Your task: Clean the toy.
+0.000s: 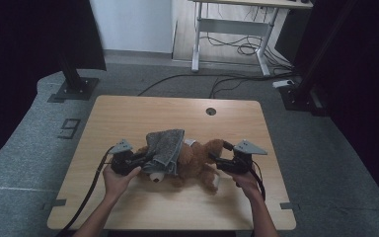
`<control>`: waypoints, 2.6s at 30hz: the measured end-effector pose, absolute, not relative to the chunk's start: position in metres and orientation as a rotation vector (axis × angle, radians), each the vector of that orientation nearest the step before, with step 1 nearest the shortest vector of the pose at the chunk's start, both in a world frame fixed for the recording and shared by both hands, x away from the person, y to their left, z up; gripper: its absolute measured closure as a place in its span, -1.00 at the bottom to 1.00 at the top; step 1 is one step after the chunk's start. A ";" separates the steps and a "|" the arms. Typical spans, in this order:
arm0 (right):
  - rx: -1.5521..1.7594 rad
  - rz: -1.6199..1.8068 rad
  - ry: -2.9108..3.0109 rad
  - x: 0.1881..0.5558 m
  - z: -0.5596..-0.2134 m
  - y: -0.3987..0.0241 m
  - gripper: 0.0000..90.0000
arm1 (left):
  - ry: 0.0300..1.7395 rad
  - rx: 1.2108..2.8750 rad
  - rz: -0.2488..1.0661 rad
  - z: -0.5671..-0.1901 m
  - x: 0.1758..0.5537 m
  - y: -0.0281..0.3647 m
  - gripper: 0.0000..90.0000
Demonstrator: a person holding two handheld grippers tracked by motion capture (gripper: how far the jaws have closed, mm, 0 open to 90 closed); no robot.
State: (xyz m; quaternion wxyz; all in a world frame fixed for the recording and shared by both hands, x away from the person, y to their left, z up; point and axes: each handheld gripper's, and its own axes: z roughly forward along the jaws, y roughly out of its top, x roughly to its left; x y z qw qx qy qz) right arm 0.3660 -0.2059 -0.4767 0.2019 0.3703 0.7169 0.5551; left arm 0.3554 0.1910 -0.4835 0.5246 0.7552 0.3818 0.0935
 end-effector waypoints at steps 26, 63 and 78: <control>0.851 1.454 1.962 0.336 -0.501 -0.196 0.31 | 0.692 1.944 0.159 -0.422 0.364 0.057 0.70; 0.795 1.478 1.953 0.336 -0.504 -0.202 0.34 | 0.953 1.830 0.321 -0.443 0.372 0.189 0.70; 0.791 1.479 1.946 0.337 -0.506 -0.203 0.34 | 1.139 1.747 0.323 -0.464 0.388 0.246 0.69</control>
